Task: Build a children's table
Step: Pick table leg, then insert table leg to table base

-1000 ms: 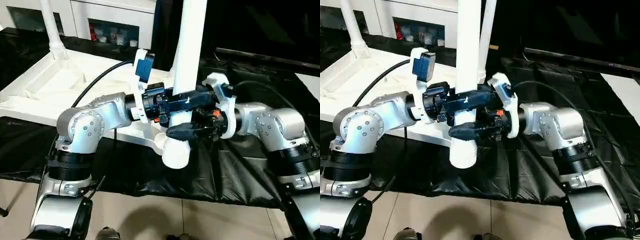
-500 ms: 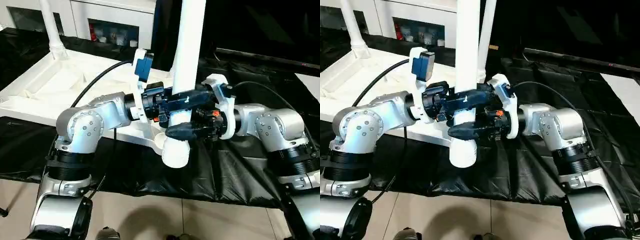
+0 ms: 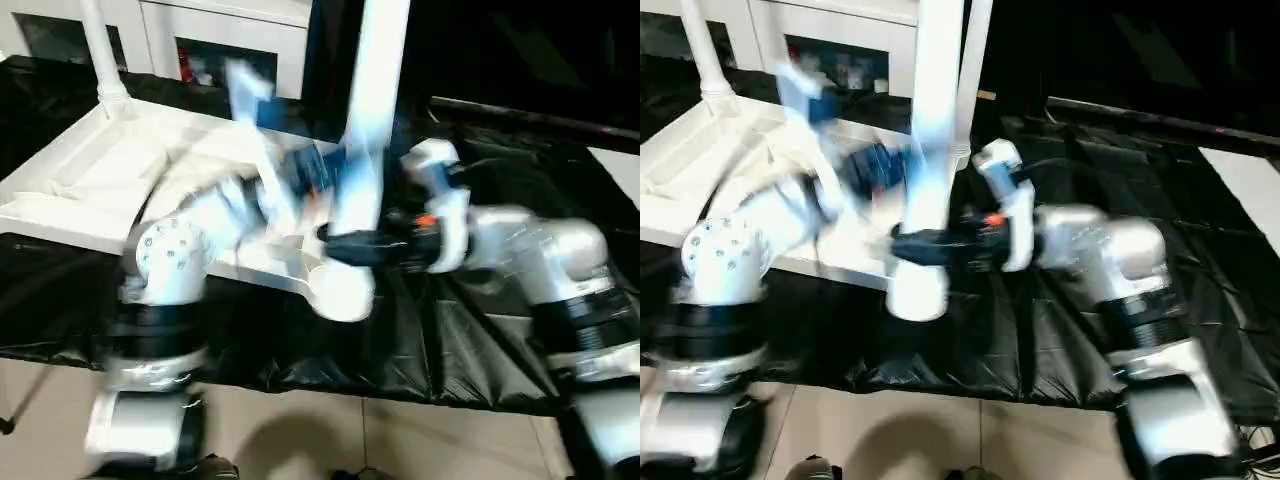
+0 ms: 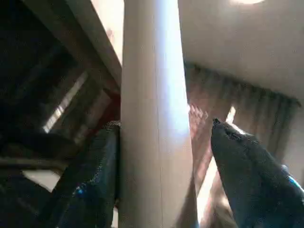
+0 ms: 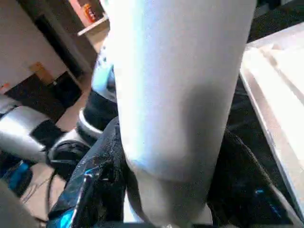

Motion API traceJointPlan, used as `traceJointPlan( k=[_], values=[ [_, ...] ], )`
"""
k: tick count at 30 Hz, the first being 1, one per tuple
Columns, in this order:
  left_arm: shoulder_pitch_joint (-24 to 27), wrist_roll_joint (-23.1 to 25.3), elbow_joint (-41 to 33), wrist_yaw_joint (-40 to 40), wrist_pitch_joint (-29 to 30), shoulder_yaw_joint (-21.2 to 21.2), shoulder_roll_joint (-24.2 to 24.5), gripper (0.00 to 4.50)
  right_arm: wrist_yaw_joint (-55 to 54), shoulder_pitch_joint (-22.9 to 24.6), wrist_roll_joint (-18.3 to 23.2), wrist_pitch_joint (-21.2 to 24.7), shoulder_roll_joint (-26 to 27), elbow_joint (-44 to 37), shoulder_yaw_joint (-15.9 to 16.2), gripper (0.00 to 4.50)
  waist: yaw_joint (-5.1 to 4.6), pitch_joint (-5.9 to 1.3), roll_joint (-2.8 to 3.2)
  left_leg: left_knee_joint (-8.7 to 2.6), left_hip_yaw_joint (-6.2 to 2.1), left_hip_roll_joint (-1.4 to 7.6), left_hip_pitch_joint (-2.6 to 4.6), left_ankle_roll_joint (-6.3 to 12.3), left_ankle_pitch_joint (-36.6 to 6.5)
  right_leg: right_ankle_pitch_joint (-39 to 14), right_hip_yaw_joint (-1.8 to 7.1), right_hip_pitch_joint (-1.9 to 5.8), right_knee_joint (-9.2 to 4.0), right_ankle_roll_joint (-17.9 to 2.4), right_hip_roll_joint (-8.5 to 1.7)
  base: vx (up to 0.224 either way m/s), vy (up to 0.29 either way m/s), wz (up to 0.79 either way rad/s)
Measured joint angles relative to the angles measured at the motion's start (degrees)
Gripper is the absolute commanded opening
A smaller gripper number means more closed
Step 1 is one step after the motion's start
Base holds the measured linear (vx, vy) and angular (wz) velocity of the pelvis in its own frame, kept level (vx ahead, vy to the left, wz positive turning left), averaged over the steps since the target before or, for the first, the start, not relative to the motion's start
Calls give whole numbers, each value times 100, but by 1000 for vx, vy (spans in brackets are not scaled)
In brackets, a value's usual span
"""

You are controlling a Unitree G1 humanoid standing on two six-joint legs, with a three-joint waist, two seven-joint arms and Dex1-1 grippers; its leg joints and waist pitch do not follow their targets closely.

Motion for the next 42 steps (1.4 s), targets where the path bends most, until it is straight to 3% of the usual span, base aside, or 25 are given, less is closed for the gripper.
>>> traceJointPlan(
  k=[4, 6, 9, 12, 16, 21, 30, 42],
  values=[
    [-21, 427, 102, -58, -234, -133, 460, 308, -568, 181, -269, -461, 175, 15, -108, 188, -4, -7, -8, -2, -2, 1, 1, 0, 0, -1, -1, -1, 0, 2, 2, 0, 0, 0],
    [-21, 1113, 348, -330, -469, -468, 1119, 308, -1148, 360, -653, -929, 320, 140, -155, 188, -13, -8, -6, -3, -3, 1, 5, -3, 2, -1, -1, 0, 0, 3, 2, 0, 0, 0],
    [78, 2413, 760, -819, -1223, -1382, 2136, 308, -2154, 401, -1121, -1611, 595, 524, -367, 188, -27, -9, 5, -8, -5, -3, 8, -12, 7, 0, 2, -2, 1, 4, 1, 0, 0, 0],
    [313, 3440, 1327, -1179, -1903, -2232, 2726, 308, -3001, 390, -1368, -2170, 718, 838, -675, 187, -4, -4, 14, -13, -8, -4, 6, -14, 8, -1, 1, -1, 0, 4, 1, 0, 0, 0],
    [427, 4153, 1900, -1716, -2520, -3014, 3159, 308, -3421, 496, -1524, -2867, 877, 957, -858, 187, -11, -1, 20, -26, -6, -2, 7, -16, 8, 2, 1, -6, 1, -3, 2, 0, 0, 0],
    [389, 4632, 2391, -2396, -3064, -3450, 3360, 308, -3613, 559, -1560, -3185, 967, 974, -968, 187, -20, 12, 57, -34, -2, -3, 23, -24, 13, 3, 6, -4, 10, -7, 3, 0, 0, 0],
    [-207, 5166, 3774, -3265, -3992, -3911, 3320, 227, -3714, 753, -1609, -3560, 1106, 1026, -980, 187, -11, 17, 84, -32, -3, -5, 30, -26, 14, 9, 9, -1, 13, -17, 2, 0, 0, 0],
    [-631, 5651, 4900, -3313, -4510, -4053, 2992, 122, -3642, 789, -1692, -3626, 1105, 1027, -932, 187, -6, 24, 109, -34, -3, -6, 31, -26, 14, 26, 9, -4, 17, -48, 3, 0, 0, 0]
  ],
)
